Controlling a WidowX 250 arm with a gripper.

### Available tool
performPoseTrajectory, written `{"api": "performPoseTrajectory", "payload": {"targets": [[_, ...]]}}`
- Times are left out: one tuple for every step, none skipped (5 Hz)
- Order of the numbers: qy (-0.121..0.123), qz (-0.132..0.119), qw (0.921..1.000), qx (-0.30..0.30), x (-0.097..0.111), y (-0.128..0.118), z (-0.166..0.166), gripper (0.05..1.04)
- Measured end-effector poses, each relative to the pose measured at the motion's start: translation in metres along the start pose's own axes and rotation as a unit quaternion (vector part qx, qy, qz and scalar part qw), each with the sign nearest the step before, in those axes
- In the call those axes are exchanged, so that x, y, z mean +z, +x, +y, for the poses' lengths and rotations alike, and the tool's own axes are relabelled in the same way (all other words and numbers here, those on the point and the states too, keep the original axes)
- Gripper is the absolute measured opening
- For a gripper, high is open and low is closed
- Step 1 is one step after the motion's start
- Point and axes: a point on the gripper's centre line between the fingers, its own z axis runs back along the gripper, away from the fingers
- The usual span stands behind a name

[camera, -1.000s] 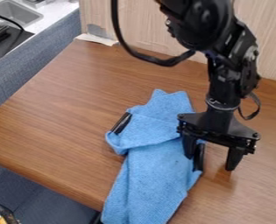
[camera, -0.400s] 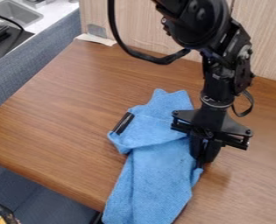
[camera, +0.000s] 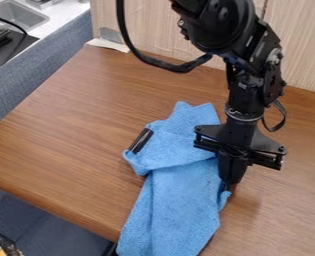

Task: Unfold cloth from left to right

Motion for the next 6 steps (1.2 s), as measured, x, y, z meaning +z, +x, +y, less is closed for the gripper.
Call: {"api": "performPoseTrajectory", "payload": {"targets": [[0.001, -0.022, 0.9997, -0.014, 0.018, -0.001, -0.004, 0.064], [-0.002, -0.053, 0.9981, -0.031, 0.043, -0.003, -0.002, 0.064], [-0.008, -0.081, 0.9966, -0.01, 0.072, -0.003, 0.02, 0.064], [-0.014, -0.104, 0.9939, 0.034, 0.097, -0.005, 0.058, 0.063], [-0.004, -0.118, 0.9905, 0.071, 0.111, -0.011, 0.087, 0.063], [-0.003, -0.116, 0.9854, 0.125, 0.111, -0.023, 0.12, 0.063]]}}
